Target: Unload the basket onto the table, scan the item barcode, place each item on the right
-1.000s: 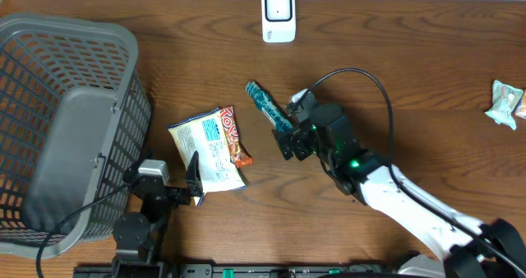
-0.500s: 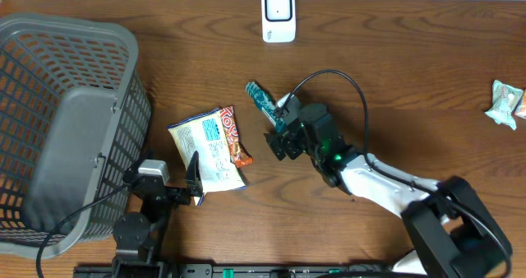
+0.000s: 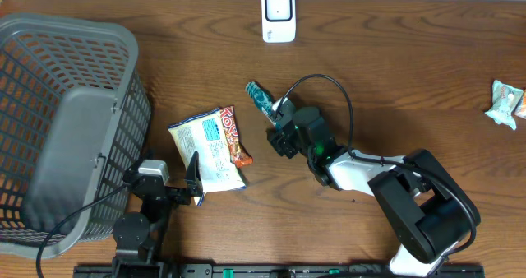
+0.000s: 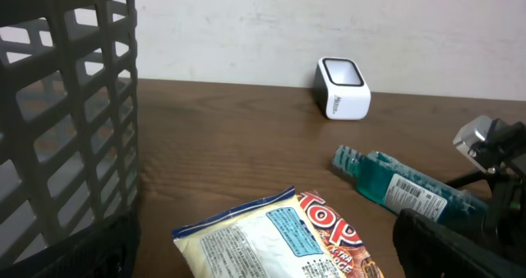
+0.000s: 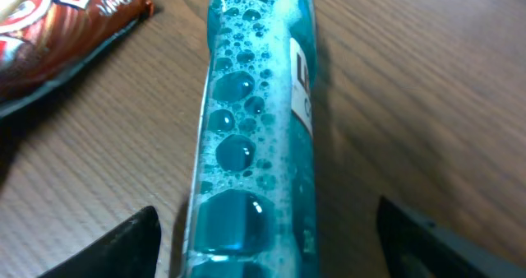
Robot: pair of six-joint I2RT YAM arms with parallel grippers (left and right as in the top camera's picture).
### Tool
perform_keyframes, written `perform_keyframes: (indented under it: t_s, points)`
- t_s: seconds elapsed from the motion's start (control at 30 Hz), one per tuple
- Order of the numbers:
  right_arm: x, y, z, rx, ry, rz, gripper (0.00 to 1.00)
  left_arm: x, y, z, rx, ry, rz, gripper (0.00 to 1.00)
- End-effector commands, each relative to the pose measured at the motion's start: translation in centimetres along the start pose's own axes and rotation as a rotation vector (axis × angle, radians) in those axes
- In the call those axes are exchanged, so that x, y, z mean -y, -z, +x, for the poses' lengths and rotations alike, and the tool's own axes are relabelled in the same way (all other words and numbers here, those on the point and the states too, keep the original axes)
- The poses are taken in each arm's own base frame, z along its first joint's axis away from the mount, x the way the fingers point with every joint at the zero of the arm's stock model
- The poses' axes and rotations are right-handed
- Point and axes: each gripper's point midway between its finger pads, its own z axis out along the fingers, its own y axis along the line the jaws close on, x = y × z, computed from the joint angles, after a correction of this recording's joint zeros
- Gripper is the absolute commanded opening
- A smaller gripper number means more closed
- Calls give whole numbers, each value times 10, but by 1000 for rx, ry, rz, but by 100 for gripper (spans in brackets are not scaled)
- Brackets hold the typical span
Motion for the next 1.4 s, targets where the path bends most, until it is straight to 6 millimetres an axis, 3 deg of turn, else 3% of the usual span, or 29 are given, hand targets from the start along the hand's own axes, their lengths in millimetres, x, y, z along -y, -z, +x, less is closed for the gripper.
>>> perform_keyframes:
  t_s: [0.0, 0.17, 0.37, 0.53, 0.7, 0.8, 0.93, 1.07, 1.23, 1.37]
  points:
    - [3, -1, 1, -2, 17, 18, 70, -3, -2, 15, -36, 9, -11, 98]
    - [2, -2, 6, -19, 14, 15, 31, -3, -2, 15, -36, 9, -11, 98]
    - [2, 0, 3, -13, 10, 17, 2, -3, -2, 15, -36, 9, -11, 98]
    - [7, 25, -33, 67, -66, 25, 1, -3, -2, 15, -36, 9, -11, 98]
    - [8, 73, -75, 153, -62, 3, 1, -3, -2, 15, -36, 9, -11, 98]
    - [-4, 108, -91, 182, -86, -75, 1, -3, -2, 15, -36, 9, -11, 98]
    - [-20, 152, -94, 166, -260, -188, 1, -3, -2, 15, -36, 9, -11, 98]
    - [-57, 202, -90, 74, -562, -449, 1, -3, -2, 15, -36, 9, -11, 98]
    - [-101, 254, -91, 12, -588, -759, 1, -3, -2, 15, -36, 9, -11, 98]
    - [-118, 279, -88, -16, -569, -889, 1, -3, -2, 15, -36, 9, -11, 98]
